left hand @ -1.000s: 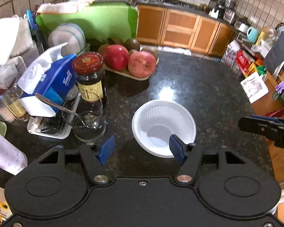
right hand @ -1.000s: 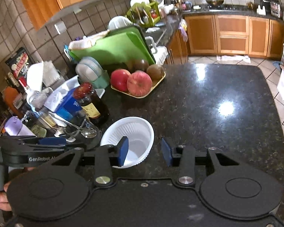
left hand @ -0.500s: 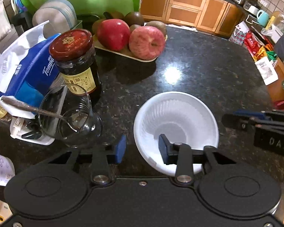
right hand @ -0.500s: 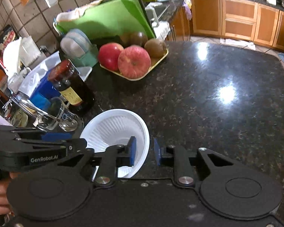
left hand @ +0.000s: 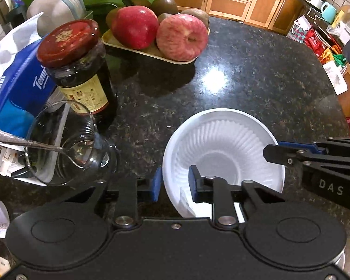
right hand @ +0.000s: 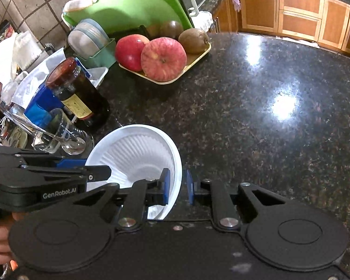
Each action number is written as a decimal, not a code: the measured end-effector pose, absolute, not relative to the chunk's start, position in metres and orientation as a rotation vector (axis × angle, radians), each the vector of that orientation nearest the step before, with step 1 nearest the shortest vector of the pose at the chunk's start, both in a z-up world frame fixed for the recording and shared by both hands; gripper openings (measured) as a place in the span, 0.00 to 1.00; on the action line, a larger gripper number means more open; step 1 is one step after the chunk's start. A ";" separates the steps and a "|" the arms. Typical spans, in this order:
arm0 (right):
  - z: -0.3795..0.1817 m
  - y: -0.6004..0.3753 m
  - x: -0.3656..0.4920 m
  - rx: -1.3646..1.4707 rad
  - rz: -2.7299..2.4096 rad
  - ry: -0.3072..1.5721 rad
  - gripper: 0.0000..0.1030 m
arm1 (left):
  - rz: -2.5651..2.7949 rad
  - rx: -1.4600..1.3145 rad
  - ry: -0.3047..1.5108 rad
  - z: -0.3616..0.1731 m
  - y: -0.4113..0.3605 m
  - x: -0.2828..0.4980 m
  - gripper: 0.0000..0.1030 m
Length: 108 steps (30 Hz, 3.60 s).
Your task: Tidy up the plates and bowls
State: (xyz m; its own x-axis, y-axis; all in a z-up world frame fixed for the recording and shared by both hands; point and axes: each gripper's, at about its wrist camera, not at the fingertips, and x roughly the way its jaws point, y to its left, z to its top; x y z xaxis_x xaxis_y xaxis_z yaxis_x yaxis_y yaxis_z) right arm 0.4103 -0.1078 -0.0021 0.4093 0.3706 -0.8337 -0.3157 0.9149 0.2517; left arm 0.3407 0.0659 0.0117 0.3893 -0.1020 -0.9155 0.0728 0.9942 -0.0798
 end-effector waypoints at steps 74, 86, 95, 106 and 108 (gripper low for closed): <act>0.048 -0.214 0.202 0.171 0.305 0.938 0.19 | -0.384 0.090 1.208 0.060 -0.022 0.197 0.20; 0.037 -0.217 0.207 0.189 0.313 0.976 0.22 | -0.381 0.084 1.225 0.050 -0.025 0.193 0.22; 0.036 -0.218 0.213 0.186 0.309 0.975 0.27 | -0.389 0.112 1.165 0.053 -0.026 0.190 0.37; 0.041 -0.219 0.210 0.158 0.289 0.909 0.27 | -0.328 0.102 1.092 0.054 -0.020 0.190 0.38; 0.040 -0.219 0.209 0.156 0.283 0.895 0.27 | -0.306 0.110 1.061 0.054 -0.019 0.188 0.38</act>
